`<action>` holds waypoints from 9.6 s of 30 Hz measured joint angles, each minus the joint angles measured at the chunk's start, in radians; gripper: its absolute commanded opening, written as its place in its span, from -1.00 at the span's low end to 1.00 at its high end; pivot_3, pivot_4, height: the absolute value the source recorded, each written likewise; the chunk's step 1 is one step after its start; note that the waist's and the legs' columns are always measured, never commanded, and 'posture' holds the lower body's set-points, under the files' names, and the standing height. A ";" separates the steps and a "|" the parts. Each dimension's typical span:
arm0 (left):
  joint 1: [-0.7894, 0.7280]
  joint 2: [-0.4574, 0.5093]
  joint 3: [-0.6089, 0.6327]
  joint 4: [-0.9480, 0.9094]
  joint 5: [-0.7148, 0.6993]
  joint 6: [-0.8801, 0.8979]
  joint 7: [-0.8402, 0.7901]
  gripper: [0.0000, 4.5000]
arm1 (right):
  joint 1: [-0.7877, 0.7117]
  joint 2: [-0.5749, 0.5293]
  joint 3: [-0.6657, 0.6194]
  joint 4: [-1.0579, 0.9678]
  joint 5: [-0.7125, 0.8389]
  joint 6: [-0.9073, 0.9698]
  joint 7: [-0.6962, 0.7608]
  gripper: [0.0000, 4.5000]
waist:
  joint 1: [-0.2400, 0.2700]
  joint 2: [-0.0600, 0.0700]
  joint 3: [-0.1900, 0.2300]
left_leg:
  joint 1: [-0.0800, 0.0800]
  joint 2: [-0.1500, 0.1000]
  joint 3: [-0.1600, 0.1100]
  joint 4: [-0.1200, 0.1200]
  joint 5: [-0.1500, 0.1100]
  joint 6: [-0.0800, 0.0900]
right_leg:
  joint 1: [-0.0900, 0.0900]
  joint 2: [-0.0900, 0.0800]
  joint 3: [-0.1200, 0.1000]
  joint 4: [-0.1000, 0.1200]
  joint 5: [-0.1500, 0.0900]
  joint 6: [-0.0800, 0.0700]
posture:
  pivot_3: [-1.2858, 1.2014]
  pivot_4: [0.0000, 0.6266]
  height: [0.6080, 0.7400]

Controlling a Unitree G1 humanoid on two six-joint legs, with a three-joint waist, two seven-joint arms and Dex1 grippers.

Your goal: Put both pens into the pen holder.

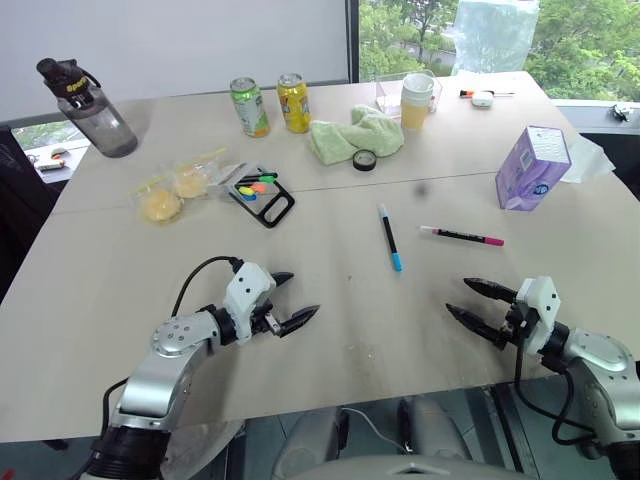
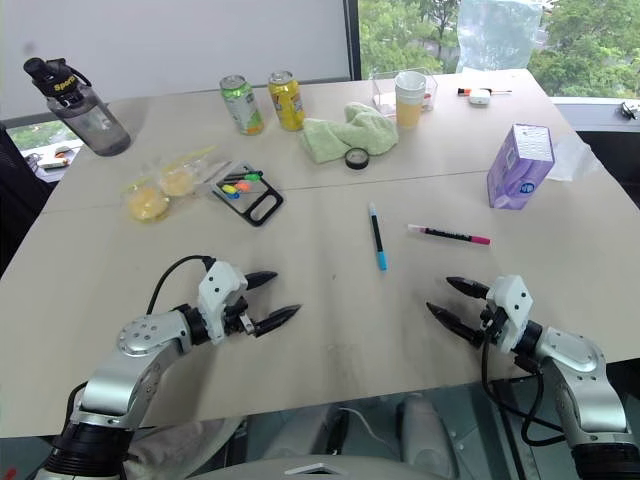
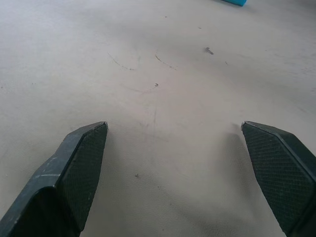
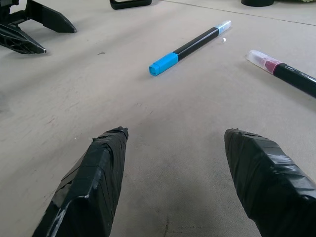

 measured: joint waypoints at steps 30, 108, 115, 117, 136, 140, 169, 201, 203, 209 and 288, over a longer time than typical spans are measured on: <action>-0.053 0.023 0.031 0.016 -0.142 0.086 -0.092 0.98 | -0.202 0.011 0.011 0.208 -0.060 -0.068 0.039 0.49 | 0.000 0.000 0.000 | 0.000 0.000 0.000 0.000 0.000 0.000 | -0.001 0.000 0.000 0.001 0.000 0.000 | 0.03 -0.52 1.00; -0.521 -0.273 0.041 0.141 -0.293 0.221 0.116 -1.00 | -0.361 0.056 0.079 -0.284 0.104 0.551 -0.154 0.41 | -0.023 -0.003 0.002 | -0.009 -0.001 -0.002 0.010 0.000 0.000 | -0.004 0.000 -0.003 0.003 0.001 0.001 | 0.03 -0.52 1.00; -0.536 -0.137 -0.106 0.313 0.250 -0.358 0.260 -1.00 | -0.209 0.053 -0.003 -0.285 0.115 0.398 -0.128 0.41 | -0.019 -0.003 0.003 | -0.008 -0.001 -0.002 0.010 0.000 0.000 | -0.004 0.000 -0.002 0.002 0.001 0.001 | 0.03 -0.52 1.00; -0.548 -0.114 -0.130 0.350 0.367 -0.494 0.324 -1.00 | -0.197 0.073 -0.028 -0.299 0.146 0.376 -0.129 0.41 | -0.018 -0.003 0.003 | -0.008 -0.001 -0.002 0.010 0.000 0.000 | -0.004 0.000 -0.001 0.002 0.001 0.002 | 0.03 -0.52 1.00; -0.499 0.065 -0.125 0.413 0.880 -0.659 0.717 -1.00 | -0.234 0.069 -0.042 -0.239 0.203 0.322 -0.078 0.41 | -0.018 -0.003 0.003 | -0.008 -0.001 -0.002 0.008 0.000 0.000 | -0.004 0.000 -0.003 0.002 0.001 0.002 | 0.03 -0.52 1.00; -0.499 0.059 -0.125 0.429 0.859 -0.657 0.701 -1.00 | -0.247 0.067 -0.036 -0.230 0.199 0.307 -0.069 0.41 | -0.019 -0.003 0.003 | -0.008 -0.001 -0.002 0.008 0.000 0.000 | -0.004 0.000 -0.003 0.002 0.001 0.002 | 0.03 -0.52 1.00; -0.576 0.038 -0.091 0.482 0.798 -0.517 0.752 0.98 | -0.281 0.066 -0.021 -0.227 0.195 0.295 -0.088 0.43 | -0.023 -0.003 0.003 | -0.008 -0.001 -0.002 0.008 0.000 0.000 | -0.004 0.000 -0.003 0.003 0.001 0.002 | 0.03 -0.52 1.00; -0.563 -0.112 0.070 0.382 0.160 -0.236 0.346 0.98 | -0.273 0.125 0.160 -0.227 -0.041 0.382 -0.304 0.43 | -0.032 -0.003 0.003 | -0.010 -0.001 -0.001 0.014 0.000 0.000 | -0.008 0.000 -0.001 0.009 0.002 0.002 | 0.03 -0.52 1.00; -0.561 -0.073 0.071 0.311 0.062 -0.127 0.238 0.98 | -0.311 0.149 0.214 -0.241 -0.078 0.445 -0.360 0.43 | -0.033 -0.003 0.002 | -0.012 -0.001 0.000 0.016 0.000 0.000 | -0.011 0.000 0.000 0.012 0.002 0.002 | 0.03 -0.52 1.00; -0.503 0.170 0.067 0.126 -0.166 0.217 -0.075 0.98 | -0.501 0.169 0.266 -0.245 -0.072 0.757 -0.444 0.43 | -0.049 -0.003 0.003 | -0.019 -0.002 0.000 0.018 0.000 0.000 | -0.018 0.000 0.000 0.016 0.002 0.002 | 0.03 -0.52 1.00; -0.698 -0.198 0.231 0.127 -0.668 0.625 0.216 -1.00 | -0.546 0.324 0.359 -0.275 -0.208 0.461 -0.428 -0.31 | -0.053 -0.005 0.002 | -0.020 -0.002 0.001 0.018 0.001 -0.002 | -0.021 0.000 0.000 0.017 0.002 0.002 | 0.03 -0.52 1.00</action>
